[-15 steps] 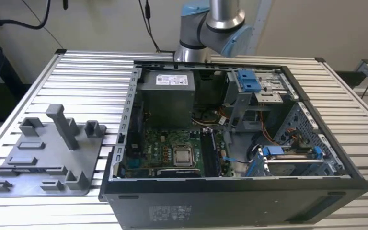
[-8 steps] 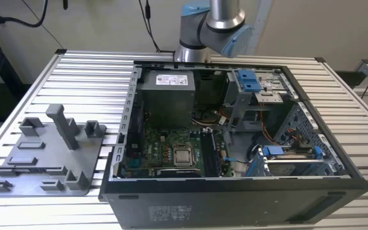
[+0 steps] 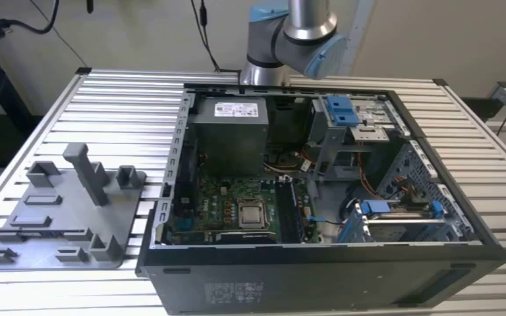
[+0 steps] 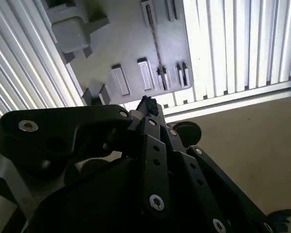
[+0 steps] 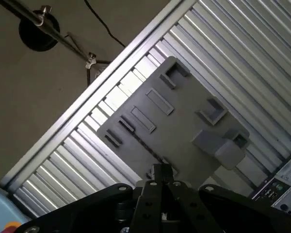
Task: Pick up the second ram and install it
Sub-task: 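Pick up the second ram and move it above second insertion slot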
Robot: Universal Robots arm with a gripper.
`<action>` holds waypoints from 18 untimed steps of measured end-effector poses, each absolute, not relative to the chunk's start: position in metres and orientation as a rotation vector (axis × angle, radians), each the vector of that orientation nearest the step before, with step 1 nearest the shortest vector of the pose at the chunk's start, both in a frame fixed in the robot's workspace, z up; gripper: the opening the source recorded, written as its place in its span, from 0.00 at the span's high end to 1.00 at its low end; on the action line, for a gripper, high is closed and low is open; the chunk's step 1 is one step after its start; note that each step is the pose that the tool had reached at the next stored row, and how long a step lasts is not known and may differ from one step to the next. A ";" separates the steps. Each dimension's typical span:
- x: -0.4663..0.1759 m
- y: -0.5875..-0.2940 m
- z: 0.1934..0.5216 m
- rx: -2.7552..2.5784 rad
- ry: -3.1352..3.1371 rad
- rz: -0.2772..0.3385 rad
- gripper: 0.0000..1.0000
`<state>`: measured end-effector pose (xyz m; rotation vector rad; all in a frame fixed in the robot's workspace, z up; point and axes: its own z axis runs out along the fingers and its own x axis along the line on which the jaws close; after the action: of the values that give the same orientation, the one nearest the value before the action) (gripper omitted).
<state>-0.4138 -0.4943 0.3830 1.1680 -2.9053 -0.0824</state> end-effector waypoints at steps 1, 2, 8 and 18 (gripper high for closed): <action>-0.414 -0.494 0.383 1.186 -2.898 -0.082 0.89; -0.414 -0.494 0.383 1.205 -2.891 -0.081 0.89; -0.414 -0.494 0.382 1.334 -2.836 -0.077 0.89; -0.414 -0.494 0.379 1.583 -2.699 -0.074 0.89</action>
<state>-0.4138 -0.4943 0.3795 1.5826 -2.6993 -0.0743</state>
